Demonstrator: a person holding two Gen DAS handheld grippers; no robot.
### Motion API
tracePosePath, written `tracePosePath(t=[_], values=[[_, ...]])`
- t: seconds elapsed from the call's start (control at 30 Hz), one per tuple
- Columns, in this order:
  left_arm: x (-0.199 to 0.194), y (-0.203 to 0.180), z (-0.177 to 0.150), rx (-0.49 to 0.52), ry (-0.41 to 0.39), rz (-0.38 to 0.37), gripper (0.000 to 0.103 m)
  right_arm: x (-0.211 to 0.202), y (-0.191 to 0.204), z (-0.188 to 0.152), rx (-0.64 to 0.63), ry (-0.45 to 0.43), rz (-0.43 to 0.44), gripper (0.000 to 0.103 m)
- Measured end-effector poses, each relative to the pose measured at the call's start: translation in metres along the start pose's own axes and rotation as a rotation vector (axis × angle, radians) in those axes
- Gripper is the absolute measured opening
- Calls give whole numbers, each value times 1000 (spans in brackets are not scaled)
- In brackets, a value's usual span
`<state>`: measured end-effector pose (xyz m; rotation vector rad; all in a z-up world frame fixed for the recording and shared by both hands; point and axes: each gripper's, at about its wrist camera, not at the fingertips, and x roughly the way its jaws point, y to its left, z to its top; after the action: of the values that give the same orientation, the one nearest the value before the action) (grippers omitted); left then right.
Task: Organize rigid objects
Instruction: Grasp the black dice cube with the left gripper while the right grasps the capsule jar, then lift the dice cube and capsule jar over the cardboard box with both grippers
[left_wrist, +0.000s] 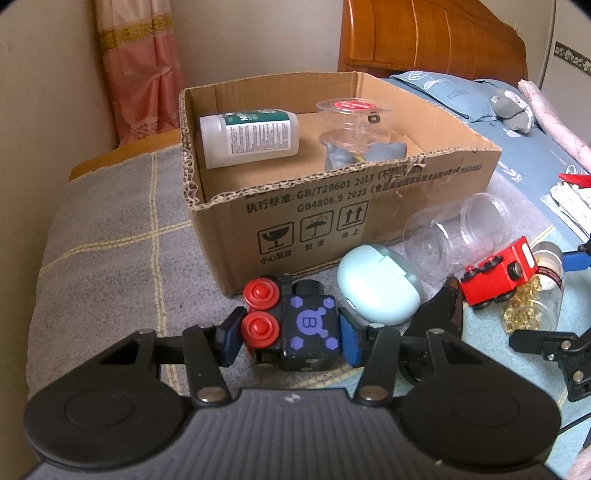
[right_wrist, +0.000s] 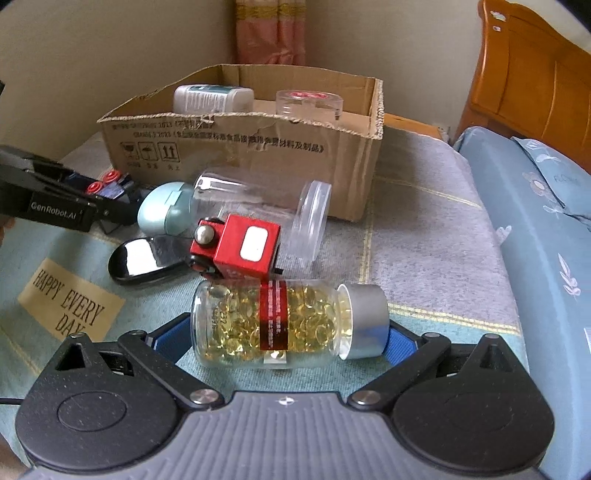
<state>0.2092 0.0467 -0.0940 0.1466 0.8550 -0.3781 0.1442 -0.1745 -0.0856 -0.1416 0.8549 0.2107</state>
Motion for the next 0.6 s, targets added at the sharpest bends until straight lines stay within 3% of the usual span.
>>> tracePosePath(t=[0.1,0.6], values=[[-1,0,0,3,3,2,50,-2,0,3,-11,3,-19,96],[-24,-6,2,22,22,-22,49,-19,-9,6,-82,42,60,96]])
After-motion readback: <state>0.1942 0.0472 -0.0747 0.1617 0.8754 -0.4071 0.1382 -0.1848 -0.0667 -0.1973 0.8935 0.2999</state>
